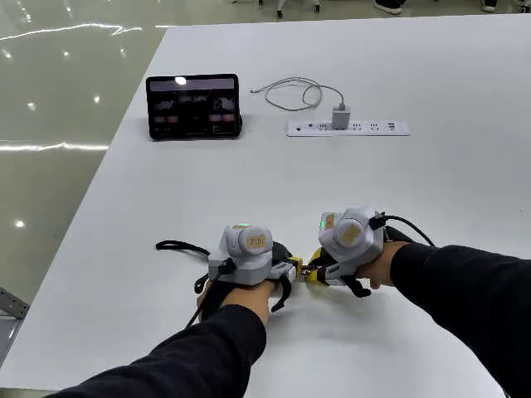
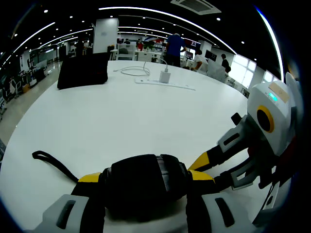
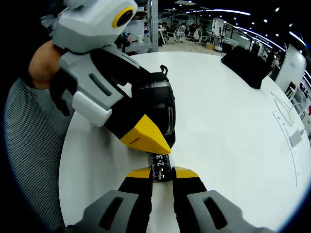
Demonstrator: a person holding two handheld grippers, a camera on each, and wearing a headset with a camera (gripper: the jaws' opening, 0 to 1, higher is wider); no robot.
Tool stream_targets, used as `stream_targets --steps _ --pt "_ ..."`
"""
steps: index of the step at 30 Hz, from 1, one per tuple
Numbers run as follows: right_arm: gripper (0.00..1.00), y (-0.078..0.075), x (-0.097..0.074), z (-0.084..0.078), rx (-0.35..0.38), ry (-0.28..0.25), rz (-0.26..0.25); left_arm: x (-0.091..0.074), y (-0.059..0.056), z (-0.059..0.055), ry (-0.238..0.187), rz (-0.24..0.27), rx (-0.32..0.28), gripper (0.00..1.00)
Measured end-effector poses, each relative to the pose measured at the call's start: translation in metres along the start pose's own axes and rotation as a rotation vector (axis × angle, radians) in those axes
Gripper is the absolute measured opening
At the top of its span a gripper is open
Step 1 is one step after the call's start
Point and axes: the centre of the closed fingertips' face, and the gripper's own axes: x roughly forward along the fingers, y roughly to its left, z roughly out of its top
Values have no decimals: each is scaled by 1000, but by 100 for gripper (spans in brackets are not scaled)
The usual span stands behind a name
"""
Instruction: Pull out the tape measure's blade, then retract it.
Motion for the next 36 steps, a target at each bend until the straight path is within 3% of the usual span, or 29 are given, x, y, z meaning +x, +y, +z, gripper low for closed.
stream_targets --steps 16,22,36 --pt "12 2 4 7 -7 -21 5 0 1 1 -2 -3 -7 64" --pt "12 1 1 2 -7 -76 8 -1 2 0 1 -11 -17 64" --pt "11 -1 3 3 3 -74 5 0 1 0 1 -25 -24 63"
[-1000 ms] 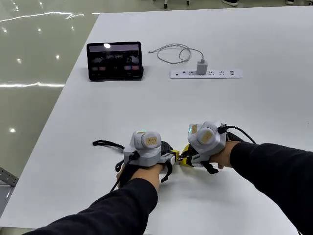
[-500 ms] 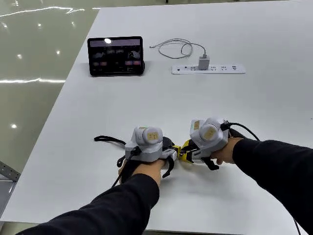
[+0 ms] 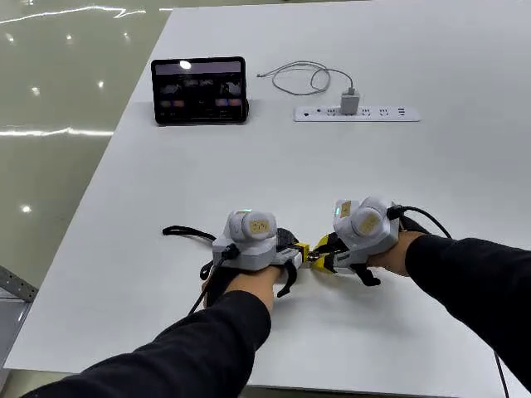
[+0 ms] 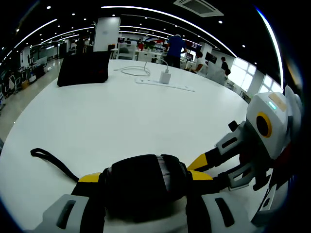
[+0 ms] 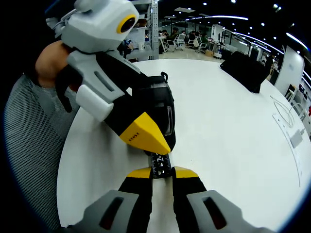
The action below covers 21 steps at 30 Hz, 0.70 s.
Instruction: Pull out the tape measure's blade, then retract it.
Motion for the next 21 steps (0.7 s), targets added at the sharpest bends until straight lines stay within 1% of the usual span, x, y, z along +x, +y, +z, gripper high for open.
stream_targets --steps 3,10,12,21 --pt "10 2 2 4 -1 -7 4 0 0 0 2 -2 -4 63" --pt "10 1 3 6 7 -14 7 -1 -1 0 5 -3 -8 63" --pt "10 1 5 8 10 -27 9 -1 0 0 4 -7 -10 63" --pt "10 1 8 12 13 -26 12 -1 -1 0 6 -12 -11 63"
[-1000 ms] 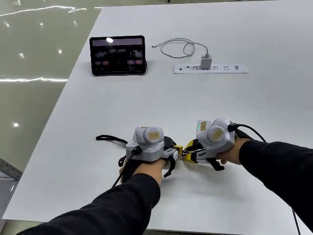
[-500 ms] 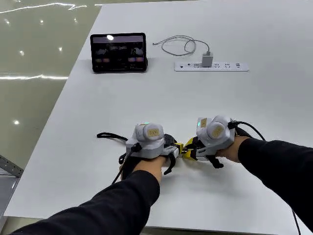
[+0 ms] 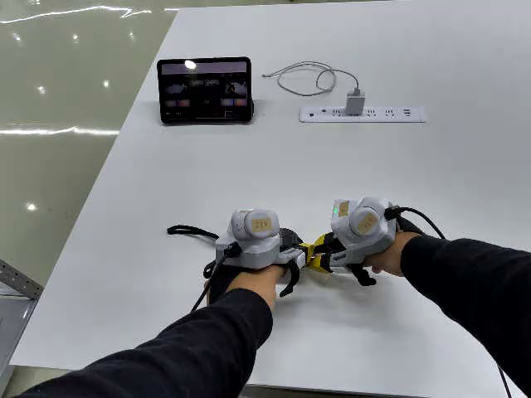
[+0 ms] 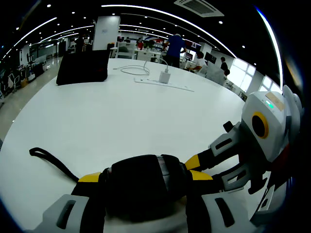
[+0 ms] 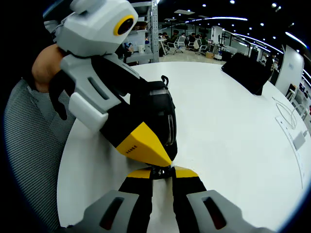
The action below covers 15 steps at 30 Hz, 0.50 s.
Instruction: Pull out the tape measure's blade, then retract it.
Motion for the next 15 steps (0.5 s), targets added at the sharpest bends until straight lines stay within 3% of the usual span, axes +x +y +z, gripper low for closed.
stream_targets --steps 15 --pt "11 0 2 1 11 12 12 0 0 0 -1 0 1 64"
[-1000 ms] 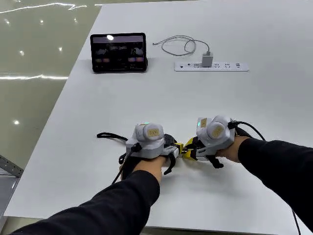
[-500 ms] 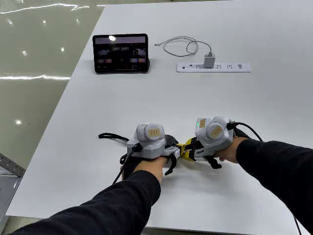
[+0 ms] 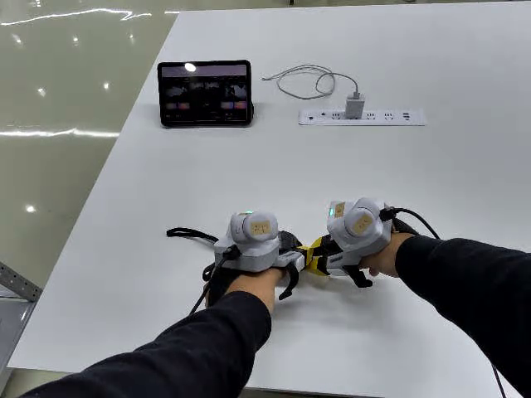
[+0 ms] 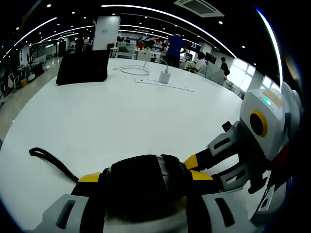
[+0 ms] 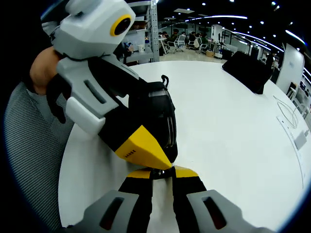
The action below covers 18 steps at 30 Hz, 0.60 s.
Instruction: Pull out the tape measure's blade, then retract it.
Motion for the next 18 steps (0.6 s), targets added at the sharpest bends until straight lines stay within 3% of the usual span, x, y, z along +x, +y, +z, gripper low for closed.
stream_targets --steps 18 --pt "11 2 0 1 -28 16 2 0 0 0 -6 2 5 64"
